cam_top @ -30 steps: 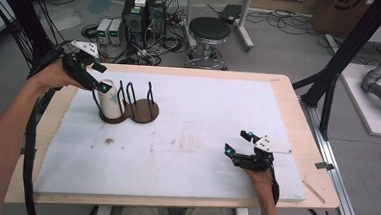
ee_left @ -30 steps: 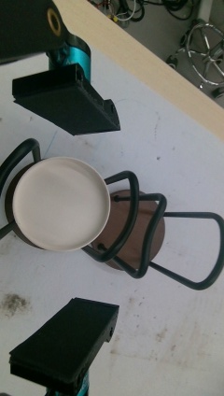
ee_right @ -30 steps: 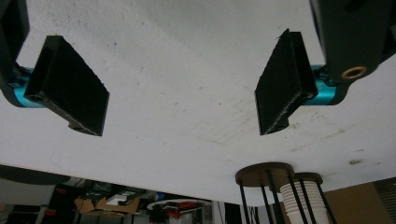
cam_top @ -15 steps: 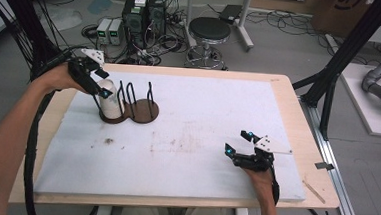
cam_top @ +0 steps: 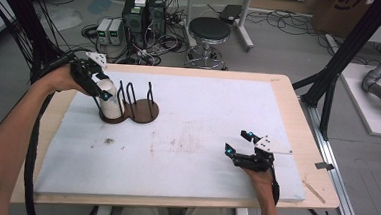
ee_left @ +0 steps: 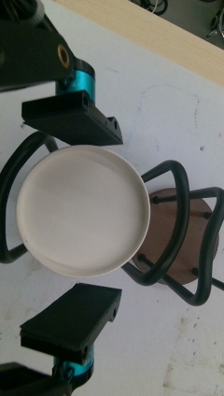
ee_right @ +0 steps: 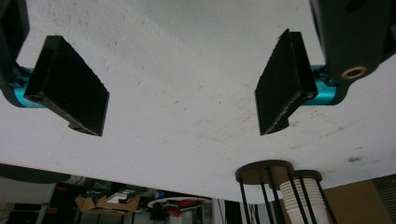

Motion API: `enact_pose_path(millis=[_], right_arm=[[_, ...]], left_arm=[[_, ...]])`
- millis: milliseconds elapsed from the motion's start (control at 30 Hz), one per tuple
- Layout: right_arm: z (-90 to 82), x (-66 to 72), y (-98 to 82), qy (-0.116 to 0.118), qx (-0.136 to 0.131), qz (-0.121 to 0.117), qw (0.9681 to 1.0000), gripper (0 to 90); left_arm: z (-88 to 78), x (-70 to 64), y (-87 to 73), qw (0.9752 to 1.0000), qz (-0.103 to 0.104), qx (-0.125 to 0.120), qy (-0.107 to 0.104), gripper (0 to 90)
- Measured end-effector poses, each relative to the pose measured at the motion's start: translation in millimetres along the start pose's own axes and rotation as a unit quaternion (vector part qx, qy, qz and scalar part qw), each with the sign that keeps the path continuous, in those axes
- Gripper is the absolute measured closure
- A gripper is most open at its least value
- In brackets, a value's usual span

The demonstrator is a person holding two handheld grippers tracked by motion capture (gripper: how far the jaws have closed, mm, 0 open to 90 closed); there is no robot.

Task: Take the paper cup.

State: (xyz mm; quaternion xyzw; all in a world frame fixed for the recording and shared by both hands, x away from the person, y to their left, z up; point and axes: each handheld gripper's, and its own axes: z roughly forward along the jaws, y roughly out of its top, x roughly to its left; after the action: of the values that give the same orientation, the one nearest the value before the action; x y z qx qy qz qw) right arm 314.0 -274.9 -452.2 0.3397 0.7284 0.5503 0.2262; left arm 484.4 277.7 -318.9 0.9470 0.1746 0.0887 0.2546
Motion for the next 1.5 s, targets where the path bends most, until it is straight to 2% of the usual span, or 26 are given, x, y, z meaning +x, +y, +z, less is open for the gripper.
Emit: enact_pose_path(millis=[67,233,533,1033,1167,1333,1433,1500], right_arm=[[-0.1,0.0,0.0,0.000,0.000,0.000,1.0000,18.0],[0.1,0.0,-0.1,0.001,-0.001,-0.004,1.0000,18.0],[0.1,0.5,0.0,0.000,0.000,-0.003,1.0000,18.0],[0.1,1.1,0.0,-0.002,0.002,-0.004,1.0000,18.0],[0.1,0.8,0.0,-0.002,0.001,-0.004,1.0000,18.0],[0.3,0.9,0.1,-0.002,0.002,-0.004,1.0000,18.0],[0.4,1.0,0.1,-0.002,0.002,-0.003,1.0000,18.0],[0.4,1.0,0.1,-0.002,0.002,-0.003,1.0000,18.0]], left_arm=[[0.7,-0.5,0.5,1.0000,0.005,0.004,0.002,29.4],[0.0,-0.3,0.5,1.0000,0.004,0.002,0.002,32.4],[-0.8,0.0,0.2,1.0000,0.001,0.003,0.002,32.8],[-7.4,-0.5,0.0,0.9999,-0.011,-0.011,0.002,33.7],[-11.0,-0.8,-0.6,0.9998,-0.013,-0.013,0.006,33.7],[-17.4,-1.0,-2.2,0.9993,-0.020,-0.029,0.009,33.8],[-22.3,-0.7,1.5,0.9996,-0.017,-0.018,0.015,33.9],[-26.8,-0.4,6.0,0.9995,-0.014,-0.022,0.015,33.9]])
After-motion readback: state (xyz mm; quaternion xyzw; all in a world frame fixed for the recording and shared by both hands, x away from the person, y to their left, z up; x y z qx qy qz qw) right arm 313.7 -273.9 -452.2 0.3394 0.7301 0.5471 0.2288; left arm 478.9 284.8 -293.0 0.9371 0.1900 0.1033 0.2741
